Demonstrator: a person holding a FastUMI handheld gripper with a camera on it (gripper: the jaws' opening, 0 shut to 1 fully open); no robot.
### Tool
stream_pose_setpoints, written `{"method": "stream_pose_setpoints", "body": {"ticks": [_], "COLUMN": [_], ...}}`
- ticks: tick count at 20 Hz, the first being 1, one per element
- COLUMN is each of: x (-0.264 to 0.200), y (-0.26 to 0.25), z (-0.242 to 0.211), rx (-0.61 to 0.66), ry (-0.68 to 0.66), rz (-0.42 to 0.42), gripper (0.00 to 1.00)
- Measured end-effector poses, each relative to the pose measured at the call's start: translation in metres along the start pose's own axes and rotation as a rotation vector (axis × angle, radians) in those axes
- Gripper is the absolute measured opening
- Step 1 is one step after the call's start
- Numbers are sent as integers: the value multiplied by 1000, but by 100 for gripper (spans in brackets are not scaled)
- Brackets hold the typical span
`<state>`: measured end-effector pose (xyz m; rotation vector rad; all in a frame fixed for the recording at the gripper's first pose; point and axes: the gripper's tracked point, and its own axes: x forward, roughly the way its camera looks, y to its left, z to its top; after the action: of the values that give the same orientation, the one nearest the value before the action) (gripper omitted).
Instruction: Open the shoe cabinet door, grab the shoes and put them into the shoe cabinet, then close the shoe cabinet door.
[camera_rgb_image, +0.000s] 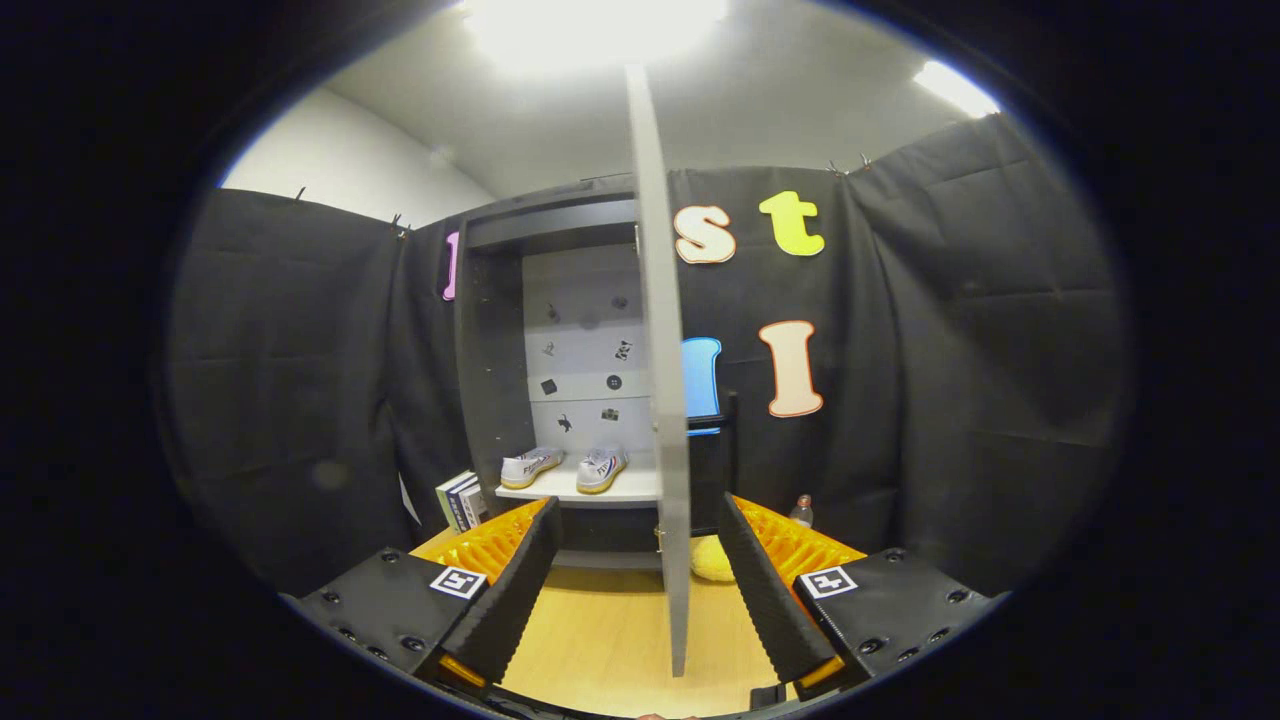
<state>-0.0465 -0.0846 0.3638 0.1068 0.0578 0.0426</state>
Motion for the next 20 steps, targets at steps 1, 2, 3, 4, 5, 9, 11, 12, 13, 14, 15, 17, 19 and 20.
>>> {"method": "stream_pose_setpoints", "body": {"ticks": [1,2,3,4,5,9,11,12,13,14,15,17,19,20], "x": [3,5,9,14,20,46,64,74,82,92,95,95,92,90], "y": [-17,-30,-43,-55,-66,-99,-104,-106,-105,-101,-97,-95,-93,-90], "z": [0,-1,-3,-5,-3,-5,-12,-12,-12,-11,-11,-11,-10,-9], "rx": [4,8,17,26,35,50,37,33,30,27,28,28,21,16], "ry": [-1,4,17,22,22,29,37,42,50,57,61,62,61,61], "rz": [-14,-23,-24,-23,-25,10,33,41,50,54,61,61,32,22], "gripper": [98,98,98,98,98,97,97,98,98,98,98,98,97,97]}}
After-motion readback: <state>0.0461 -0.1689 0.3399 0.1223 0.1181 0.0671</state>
